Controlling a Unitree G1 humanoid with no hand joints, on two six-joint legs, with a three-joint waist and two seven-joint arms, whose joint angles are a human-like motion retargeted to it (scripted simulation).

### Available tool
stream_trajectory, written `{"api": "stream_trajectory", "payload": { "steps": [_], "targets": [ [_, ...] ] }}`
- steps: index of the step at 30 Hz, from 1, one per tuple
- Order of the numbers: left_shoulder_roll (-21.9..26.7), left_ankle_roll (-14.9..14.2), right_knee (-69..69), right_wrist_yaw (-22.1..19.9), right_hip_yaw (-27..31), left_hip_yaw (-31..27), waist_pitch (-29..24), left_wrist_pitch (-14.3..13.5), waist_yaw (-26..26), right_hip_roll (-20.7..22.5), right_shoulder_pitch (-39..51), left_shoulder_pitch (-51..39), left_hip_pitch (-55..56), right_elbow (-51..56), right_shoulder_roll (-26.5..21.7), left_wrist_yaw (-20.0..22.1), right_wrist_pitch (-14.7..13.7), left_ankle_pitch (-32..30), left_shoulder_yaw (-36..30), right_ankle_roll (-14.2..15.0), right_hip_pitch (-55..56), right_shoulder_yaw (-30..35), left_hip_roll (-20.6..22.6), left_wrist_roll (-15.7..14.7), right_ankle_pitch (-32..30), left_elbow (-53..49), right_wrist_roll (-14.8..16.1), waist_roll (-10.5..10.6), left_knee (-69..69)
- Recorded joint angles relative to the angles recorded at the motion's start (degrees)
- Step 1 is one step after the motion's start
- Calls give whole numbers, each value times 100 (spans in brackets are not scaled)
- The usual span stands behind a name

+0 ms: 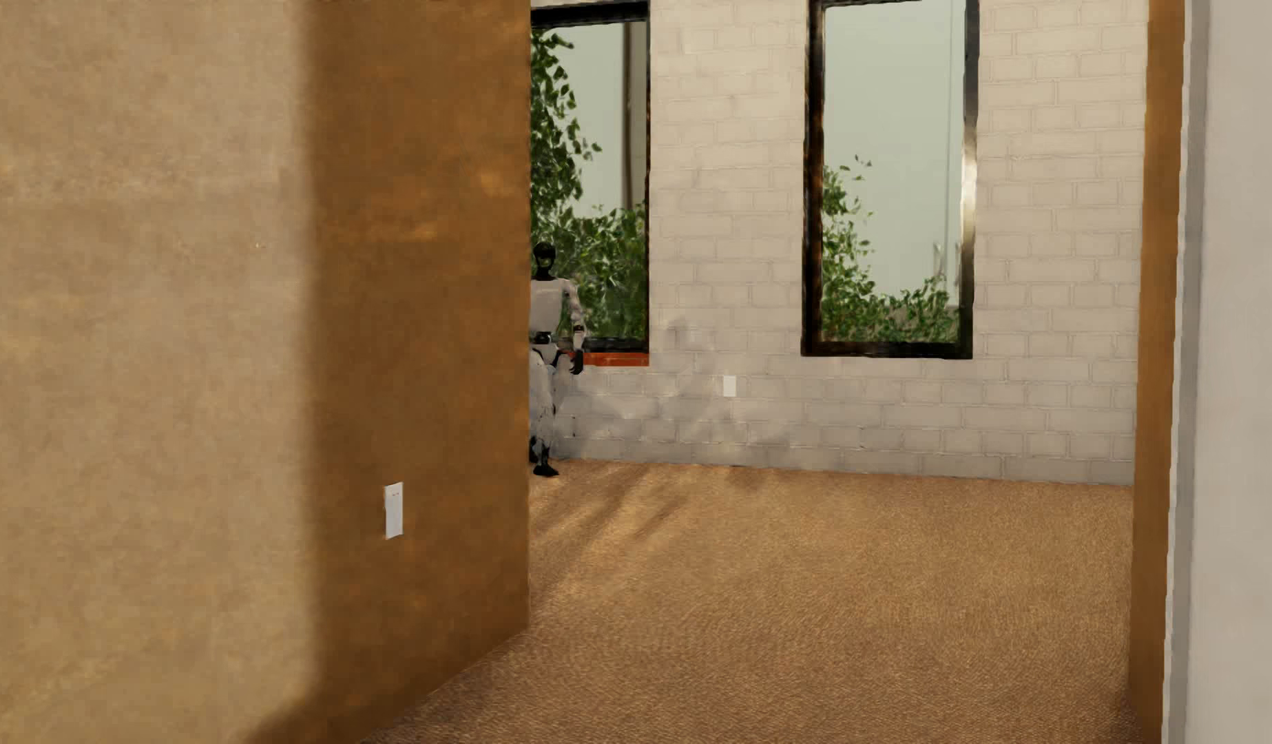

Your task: Circle the corner

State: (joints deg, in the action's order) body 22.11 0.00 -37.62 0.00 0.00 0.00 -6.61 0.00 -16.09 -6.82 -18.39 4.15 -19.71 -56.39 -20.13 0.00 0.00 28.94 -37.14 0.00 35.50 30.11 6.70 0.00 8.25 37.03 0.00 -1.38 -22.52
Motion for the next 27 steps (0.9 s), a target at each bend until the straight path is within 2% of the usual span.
{"api": "stream_trajectory", "payload": {
  "steps": [1, 2, 3, 4, 5, 6, 7, 8, 9, 10, 11, 13, 14, 16, 17, 18, 19, 20, 21, 22, 23, 24, 25, 27],
  "targets": [
    [-3, 0, -253, 0, 0, 0, 32, 0, -83, -6, -88, 43, -167, -52, 30, 0, 0, -129, 229, 0, 82, -139, -79, 0, 97, 256, 0, -4, -21],
    [-62, 0, -614, 0, 0, 0, 72, 0, -221, -5, -109, 110, -240, -132, 16, 0, 0, -467, 162, 0, 101, -214, -188, 0, 113, 360, 0, 52, -144],
    [-85, 0, -956, 0, 0, 0, 131, 0, -299, 23, -79, 257, -141, -193, 9, 0, 0, -1036, -11, 0, 186, -196, -213, 0, 185, 508, 0, 123, -457],
    [-134, 0, -1279, 0, 0, 0, 120, 0, -271, 192, -50, 314, -57, -315, 6, 0, 0, -1894, -124, 0, 13, -96, -399, 0, 365, 812, 0, 247, -995],
    [-158, 0, -1440, 0, 0, 0, 132, 0, -158, 285, -2, 446, 266, -362, 11, 0, 0, -2904, -210, 0, -218, -62, -421, 0, 609, 1034, 0, 200, -1848],
    [-166, 0, -1394, 0, 0, 0, 133, 0, 26, 408, 45, 513, 834, -306, 70, 0, 0, -3610, -247, 0, -542, -109, -420, 0, 805, 1311, 0, 113, -3017],
    [-104, 0, -1353, 0, 0, 0, 35, 0, 155, 504, 79, 624, 1459, -113, 47, 0, 0, -3754, -341, 0, -935, -110, -451, 0, 993, 1288, 0, 108, -4287],
    [-101, 0, -1166, 0, 0, 0, -30, 0, 468, 639, 149, 761, 2047, 70, 81, 0, 0, -3574, -224, 0, -1397, -140, -444, 0, 1140, 1338, 0, 26, -5145],
    [-138, 0, -908, 0, 0, 0, -20, 0, 816, 630, 204, 925, 2672, 269, 80, 0, 0, -3460, -59, 0, -1880, -124, -355, 0, 1214, 1320, 0, -70, -5489],
    [-97, 0, -512, 0, 0, 0, -89, 0, 1055, 628, 337, 965, 3274, 474, 66, 0, 0, -3419, -178, 0, -2386, -198, -280, 0, 1209, 1348, 0, -196, -5254],
    [-87, 0, -110, 0, 0, 0, -133, 0, 1442, 630, 333, 986, 3716, 707, 48, 0, 0, -3653, -263, 0, -2941, -335, -203, 0, 1099, 1451, 0, -246, -4532],
    [-22, 0, 583, 0, 0, 0, -115, 0, 1973, 554, 420, 1221, 4361, 1132, -40, 0, 0, -4365, -149, 0, -3969, -370, -205, 0, 1217, 1335, 0, -377, -2390],
    [-19, 0, 797, 0, 0, 0, -57, 0, 2179, 518, 499, 1250, 4624, 1338, -110, 0, 0, -4059, -130, 0, -4368, -421, -233, 0, 1355, 1313, 0, -396, -1412],
    [24, 0, 924, 0, 0, 0, 3, 0, 2462, 438, 704, 1342, 4984, 1543, -217, 0, 0, -1934, -138, 0, -5063, -429, -315, 0, 1647, 1244, 0, -429, -462],
    [3, 0, 859, 0, 0, 0, 25, 0, 2583, 446, 851, 1322, 5035, 1565, -208, 0, 0, -1906, -37, 0, -5117, -501, -499, 0, 1626, 1254, 0, -458, -695],
    [10, 0, 692, 0, 0, 0, -15, 0, 2762, 340, 807, 1392, 5231, 1460, -184, 0, 0, -2906, -100, 0, -5439, -562, -362, 0, 1510, 1301, 0, -473, -670],
    [-28, 0, 338, 0, 0, 0, 50, 0, 2889, 221, 749, 1362, 5470, 1381, -145, 0, 0, -4039, -87, 0, -5351, -705, -360, 0, 1029, 1346, 0, -533, -1170],
    [-46, 0, -281, 0, 0, 0, 116, 0, 2770, -17, 685, 1377, 5481, 1163, -21, 0, 0, -4555, -98, 0, -5229, -737, -126, 0, 140, 1496, 0, -731, -1621],
    [-63, 0, -1255, 0, 0, 0, 168, 0, 2528, -43, 557, 1317, 5264, 935, 1, 0, 0, -4526, -242, 0, -4910, -676, 82, 0, -784, 1610, 0, -739, -1885],
    [-94, 0, -2440, 0, 0, 0, 223, 0, 2324, -146, 480, 1249, 4987, 822, -27, 0, 0, -4366, -260, 0, -4264, -488, 344, 0, -1202, 1644, 0, -741, -1975],
    [-187, 0, -3500, 0, 0, 0, 248, 0, 2109, -305, 305, 1198, 4564, 876, 0, 0, 0, -3985, 116, 0, -3617, -577, 553, 0, -715, 1719, 0, -801, -1887],
    [-162, 0, -3949, 0, 0, 0, 156, 0, 1826, -207, 261, 1108, 3834, 785, -5, 0, 0, -3541, 143, 0, -3167, -475, 582, 0, 78, 1638, 0, -697, -1588],
    [-126, 0, -4017, 0, 0, 0, 134, 0, 1518, -87, 200, 958, 3226, 701, -7, 0, 0, -3101, 143, 0, -2597, -395, 531, 0, 568, 1600, 0, -545, -1299],
    [64, 0, -2935, 0, 0, 0, 56, 0, 795, 41, 38, 833, 1983, 614, -53, 0, 0, -2245, 168, 0, -1858, -429, 312, 0, 745, 978, 0, -265, -679]
  ]
}}
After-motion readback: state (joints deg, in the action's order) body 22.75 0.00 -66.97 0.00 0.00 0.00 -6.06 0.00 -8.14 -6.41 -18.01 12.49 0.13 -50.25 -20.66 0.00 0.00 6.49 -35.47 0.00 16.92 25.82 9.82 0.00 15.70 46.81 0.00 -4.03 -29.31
